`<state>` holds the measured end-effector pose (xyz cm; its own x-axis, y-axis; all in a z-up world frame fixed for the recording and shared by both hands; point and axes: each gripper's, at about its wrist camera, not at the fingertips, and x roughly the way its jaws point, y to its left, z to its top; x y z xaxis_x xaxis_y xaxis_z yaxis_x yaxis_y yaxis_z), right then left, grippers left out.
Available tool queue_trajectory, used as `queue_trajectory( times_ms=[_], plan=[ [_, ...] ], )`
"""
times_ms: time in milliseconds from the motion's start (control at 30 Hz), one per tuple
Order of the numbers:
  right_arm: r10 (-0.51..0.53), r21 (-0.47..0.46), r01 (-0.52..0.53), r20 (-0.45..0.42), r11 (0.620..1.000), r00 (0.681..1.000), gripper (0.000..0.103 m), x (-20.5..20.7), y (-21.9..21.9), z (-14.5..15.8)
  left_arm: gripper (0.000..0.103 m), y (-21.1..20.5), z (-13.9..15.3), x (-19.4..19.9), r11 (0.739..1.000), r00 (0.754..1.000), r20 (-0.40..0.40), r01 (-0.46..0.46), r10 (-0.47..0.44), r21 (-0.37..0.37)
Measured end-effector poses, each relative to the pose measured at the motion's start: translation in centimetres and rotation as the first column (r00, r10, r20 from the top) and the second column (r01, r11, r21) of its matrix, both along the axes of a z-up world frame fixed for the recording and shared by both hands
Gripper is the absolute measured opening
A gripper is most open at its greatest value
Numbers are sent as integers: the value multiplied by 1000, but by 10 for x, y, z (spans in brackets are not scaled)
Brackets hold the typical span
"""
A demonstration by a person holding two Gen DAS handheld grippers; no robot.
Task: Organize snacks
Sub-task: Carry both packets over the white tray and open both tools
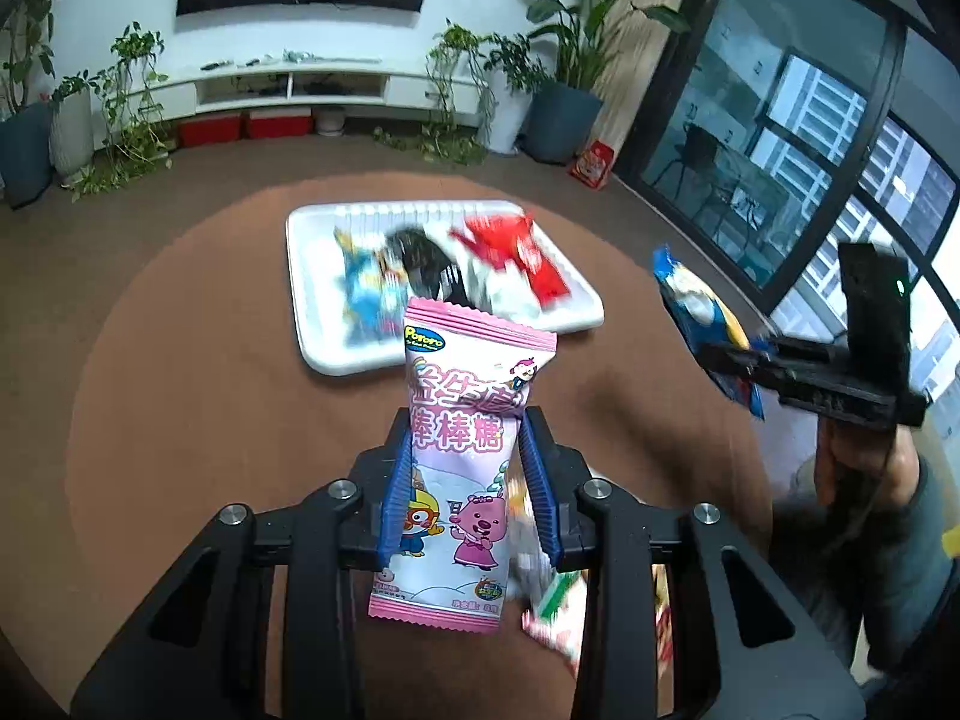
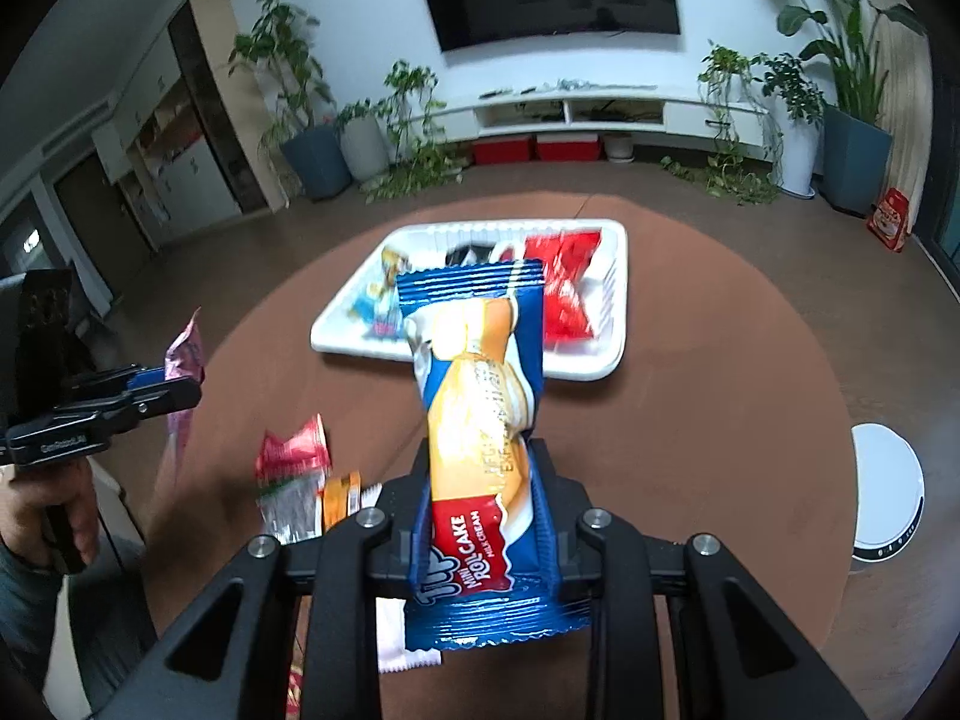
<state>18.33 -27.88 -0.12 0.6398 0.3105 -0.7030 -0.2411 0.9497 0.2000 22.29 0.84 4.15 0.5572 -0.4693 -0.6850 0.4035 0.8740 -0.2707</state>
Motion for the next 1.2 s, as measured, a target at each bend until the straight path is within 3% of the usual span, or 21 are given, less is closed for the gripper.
queue_trajectory(
  times_ms=[133,333,600,900,1200],
  plan=[
    [5,24,-5,30,1000,1000,30,29,8,19,32,-1,22,39,999,999,14,-34,34,-30],
    [14,47,-16,41,999,999,30,95,32,25,32,-6,32,108,996,997,-43,-74,71,-57],
    [17,4,-17,-8,1000,1000,30,164,54,-6,32,-18,1,185,990,983,-130,-135,129,-39],
    [14,-27,-15,-65,1000,998,30,177,58,-37,32,-42,-40,214,988,974,-169,-154,148,-24],
    [-9,-49,5,-78,999,997,31,181,59,-46,35,-63,-56,217,987,970,-181,-160,161,16]
  ],
)
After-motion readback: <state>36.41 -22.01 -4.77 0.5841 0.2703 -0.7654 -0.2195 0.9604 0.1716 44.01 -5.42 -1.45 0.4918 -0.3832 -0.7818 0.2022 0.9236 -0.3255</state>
